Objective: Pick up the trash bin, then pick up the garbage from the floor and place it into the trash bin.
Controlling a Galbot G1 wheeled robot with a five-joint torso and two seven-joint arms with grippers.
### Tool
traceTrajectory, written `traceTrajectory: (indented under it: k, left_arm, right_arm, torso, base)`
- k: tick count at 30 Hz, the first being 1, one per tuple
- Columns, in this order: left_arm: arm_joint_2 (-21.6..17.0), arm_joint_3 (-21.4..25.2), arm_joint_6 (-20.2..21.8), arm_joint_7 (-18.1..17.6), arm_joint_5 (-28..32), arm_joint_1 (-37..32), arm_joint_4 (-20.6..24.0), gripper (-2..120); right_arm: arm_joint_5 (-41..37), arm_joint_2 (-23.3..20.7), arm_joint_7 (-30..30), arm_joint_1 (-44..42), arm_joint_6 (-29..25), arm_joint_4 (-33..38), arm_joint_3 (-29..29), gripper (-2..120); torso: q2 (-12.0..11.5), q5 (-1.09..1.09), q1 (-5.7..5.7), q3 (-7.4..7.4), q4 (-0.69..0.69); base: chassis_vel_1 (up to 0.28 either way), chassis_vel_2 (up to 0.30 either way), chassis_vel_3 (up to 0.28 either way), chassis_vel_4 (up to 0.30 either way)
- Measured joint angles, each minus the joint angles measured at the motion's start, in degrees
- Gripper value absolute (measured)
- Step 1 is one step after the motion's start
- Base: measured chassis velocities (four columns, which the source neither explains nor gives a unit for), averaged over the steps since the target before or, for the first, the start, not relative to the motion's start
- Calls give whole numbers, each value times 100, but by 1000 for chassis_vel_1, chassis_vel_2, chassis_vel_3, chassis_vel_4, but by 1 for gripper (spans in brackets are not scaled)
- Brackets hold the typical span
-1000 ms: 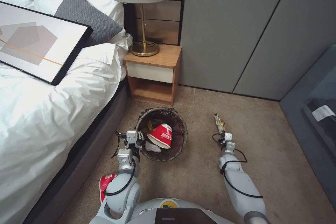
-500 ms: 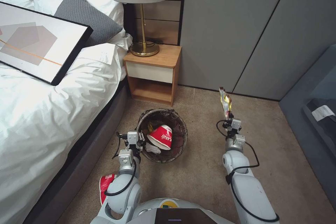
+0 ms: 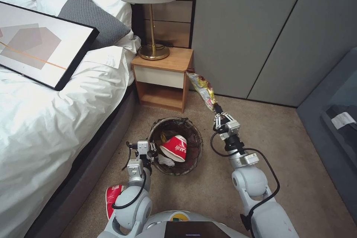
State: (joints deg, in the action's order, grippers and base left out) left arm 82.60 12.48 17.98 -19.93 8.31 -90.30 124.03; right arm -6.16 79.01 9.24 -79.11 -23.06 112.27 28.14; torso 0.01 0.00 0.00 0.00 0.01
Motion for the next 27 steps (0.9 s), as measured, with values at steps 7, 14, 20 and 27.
traceTrajectory:
  k: [7,14,20,27]
  left_arm:
    - [-4,-88,4,0,-12,7,2,3]
    - [-5,-98,4,0,-29,16,0,3]
    - [3,-103,4,-1,-33,25,7,3]
    - [12,-120,2,0,-37,40,0,3]
  right_arm:
    - [160,-231,125,-184,11,352,-329,0]
    - [384,-301,130,-375,31,312,-718,0]
    - [535,-267,130,-543,-167,-83,-866,0]
    - [709,-229,127,-697,-365,-499,-979,0]
  torso:
    - [0,0,0,1,-1]
    - [0,0,0,1,-1]
    - [0,0,0,0,-2]
    - [0,0,0,0,-2]
  base:
    - [0,0,0,0]
    - [0,0,0,0]
    - [0,0,0,0]
    - [0,0,0,0]
